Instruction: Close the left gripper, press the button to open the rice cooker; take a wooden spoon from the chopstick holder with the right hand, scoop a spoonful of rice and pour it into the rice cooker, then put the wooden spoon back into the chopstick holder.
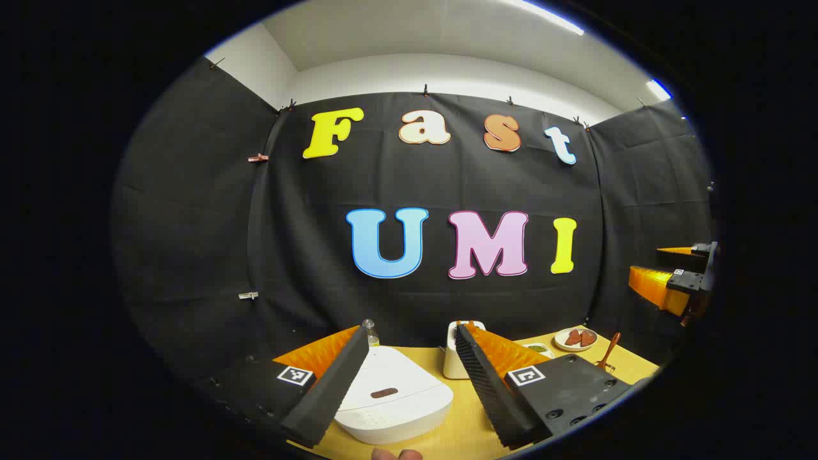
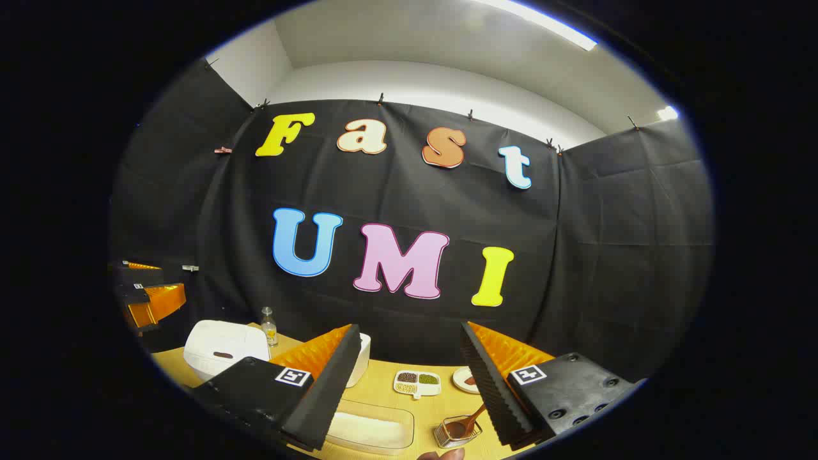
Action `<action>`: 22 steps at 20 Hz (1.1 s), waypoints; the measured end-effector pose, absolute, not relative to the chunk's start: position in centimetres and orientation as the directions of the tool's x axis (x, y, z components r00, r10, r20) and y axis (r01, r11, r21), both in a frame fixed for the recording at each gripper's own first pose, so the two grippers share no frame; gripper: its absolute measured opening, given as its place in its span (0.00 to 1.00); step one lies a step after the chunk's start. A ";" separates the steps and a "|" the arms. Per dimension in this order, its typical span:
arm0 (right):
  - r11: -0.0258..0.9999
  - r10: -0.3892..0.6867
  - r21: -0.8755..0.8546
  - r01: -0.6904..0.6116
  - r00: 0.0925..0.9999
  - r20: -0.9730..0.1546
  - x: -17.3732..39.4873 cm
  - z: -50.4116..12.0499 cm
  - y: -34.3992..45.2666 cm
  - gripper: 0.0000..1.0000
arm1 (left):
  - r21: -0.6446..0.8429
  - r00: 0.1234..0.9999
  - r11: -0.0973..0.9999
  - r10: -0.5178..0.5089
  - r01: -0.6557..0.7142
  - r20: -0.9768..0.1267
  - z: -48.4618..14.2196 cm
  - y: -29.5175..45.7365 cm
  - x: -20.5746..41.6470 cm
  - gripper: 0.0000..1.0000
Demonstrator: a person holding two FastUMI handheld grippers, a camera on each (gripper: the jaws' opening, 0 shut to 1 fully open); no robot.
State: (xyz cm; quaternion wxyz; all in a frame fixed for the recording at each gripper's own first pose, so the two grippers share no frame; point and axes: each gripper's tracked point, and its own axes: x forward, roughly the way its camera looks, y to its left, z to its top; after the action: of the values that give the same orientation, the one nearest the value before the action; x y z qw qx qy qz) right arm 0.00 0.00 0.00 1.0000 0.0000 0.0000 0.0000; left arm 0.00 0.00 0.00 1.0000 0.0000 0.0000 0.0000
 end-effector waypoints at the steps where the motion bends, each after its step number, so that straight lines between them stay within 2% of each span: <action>1: 1.000 -0.002 0.001 0.002 1.000 0.001 0.0 0.0 -0.1 0.97 | 0.002 1.000 1.000 0.000 0.000 0.002 0.0 0.0 0.1 0.95; 10: 1.000 -0.008 0.000 0.008 1.000 -0.029 0.3 -1.1 -0.2 0.97 | 0.005 1.000 1.000 -0.009 0.009 0.004 -0.2 -0.4 0.8 0.95; 17: 0.999 -0.048 0.012 0.049 0.997 -0.062 0.2 -2.4 -1.2 0.97 | 0.001 0.996 0.999 -0.036 0.036 0.076 1.0 -1.6 3.4 0.95; 22: 0.998 -0.052 0.018 0.053 0.997 -0.064 0.5 -2.6 -1.7 0.97 | 0.005 0.998 0.999 -0.042 0.042 0.055 0.3 -1.9 4.2 0.95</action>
State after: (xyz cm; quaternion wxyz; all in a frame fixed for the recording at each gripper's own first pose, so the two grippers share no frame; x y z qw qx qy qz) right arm 0.49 -1.67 -2.58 0.9991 0.0097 0.0318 -0.0264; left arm 4.25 -1.86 0.34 0.9994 0.0018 -0.0273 -0.0211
